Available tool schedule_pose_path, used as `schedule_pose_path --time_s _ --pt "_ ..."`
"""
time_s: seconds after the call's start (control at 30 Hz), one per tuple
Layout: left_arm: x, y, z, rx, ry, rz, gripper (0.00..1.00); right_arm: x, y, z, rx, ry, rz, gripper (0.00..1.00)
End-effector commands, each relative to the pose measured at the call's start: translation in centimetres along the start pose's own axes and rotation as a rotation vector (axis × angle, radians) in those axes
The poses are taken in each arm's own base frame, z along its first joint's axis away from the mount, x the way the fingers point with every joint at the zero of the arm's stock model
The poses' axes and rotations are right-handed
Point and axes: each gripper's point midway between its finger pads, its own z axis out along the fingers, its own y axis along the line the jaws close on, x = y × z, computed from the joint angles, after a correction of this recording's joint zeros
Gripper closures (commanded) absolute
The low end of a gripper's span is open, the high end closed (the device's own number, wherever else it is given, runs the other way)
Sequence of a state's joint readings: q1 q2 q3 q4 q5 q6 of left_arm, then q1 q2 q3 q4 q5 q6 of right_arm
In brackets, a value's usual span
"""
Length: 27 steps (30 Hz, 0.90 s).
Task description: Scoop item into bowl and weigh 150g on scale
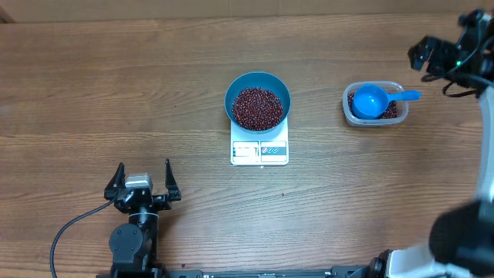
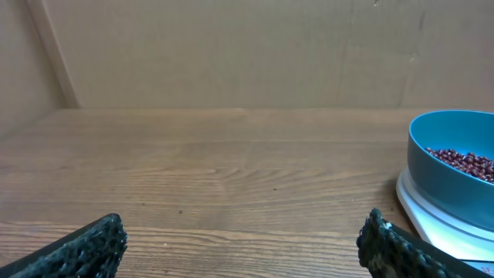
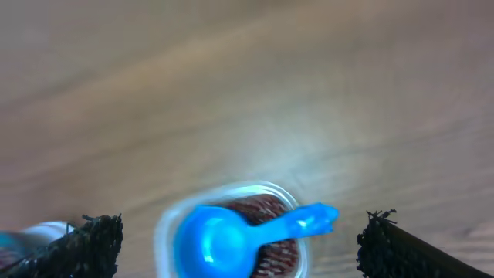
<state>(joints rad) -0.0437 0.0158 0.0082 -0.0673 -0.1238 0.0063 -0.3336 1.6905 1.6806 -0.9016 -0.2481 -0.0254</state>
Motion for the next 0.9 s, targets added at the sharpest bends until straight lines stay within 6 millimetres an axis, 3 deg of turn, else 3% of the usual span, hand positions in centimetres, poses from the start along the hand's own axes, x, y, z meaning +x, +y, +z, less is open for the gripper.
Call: schedule_pose_path --time_s 0.0,0.13,0.27,0.37,0.47,0.57,0.73,0.77,0.87 --pt "-0.1 0.0 0.0 0.005 -0.008 -0.011 0.0 -2.9 2.3 -6.3 -0.014 -0.16 -0.044 0.0" --pt "-0.1 0.0 0.0 0.005 -0.008 -0.011 0.0 -3.8 4.4 -11.9 -0.03 -0.281 -0.086 0.0" --pt "-0.1 0.0 0.0 0.005 -0.008 -0.011 0.01 -3.7 7.8 -18.3 -0.077 -0.415 -0.152 0.0" --pt "-0.1 0.0 0.0 0.005 -0.008 -0.011 0.0 -3.2 10.0 -19.6 -0.124 -0.437 -0.191 0.0" --pt "-0.1 0.0 0.0 0.005 -0.008 -0.011 0.0 -2.7 11.8 -19.5 -0.165 -0.425 -0.219 0.0" --pt "-0.1 0.0 0.0 0.005 -0.008 -0.011 0.01 -1.9 12.8 -17.9 -0.193 -0.375 -0.234 0.0" --pt "-0.1 0.0 0.0 0.005 -0.008 -0.011 0.01 -0.2 12.2 -15.2 -0.183 -0.288 -0.218 0.0" --pt "-0.1 0.0 0.0 0.005 -0.008 -0.011 0.0 1.5 11.4 -13.8 -0.154 -0.203 -0.212 0.0" --pt "-0.1 0.0 0.0 0.005 -0.008 -0.011 0.0 3.2 10.3 -11.5 -0.118 -0.123 -0.237 0.0"
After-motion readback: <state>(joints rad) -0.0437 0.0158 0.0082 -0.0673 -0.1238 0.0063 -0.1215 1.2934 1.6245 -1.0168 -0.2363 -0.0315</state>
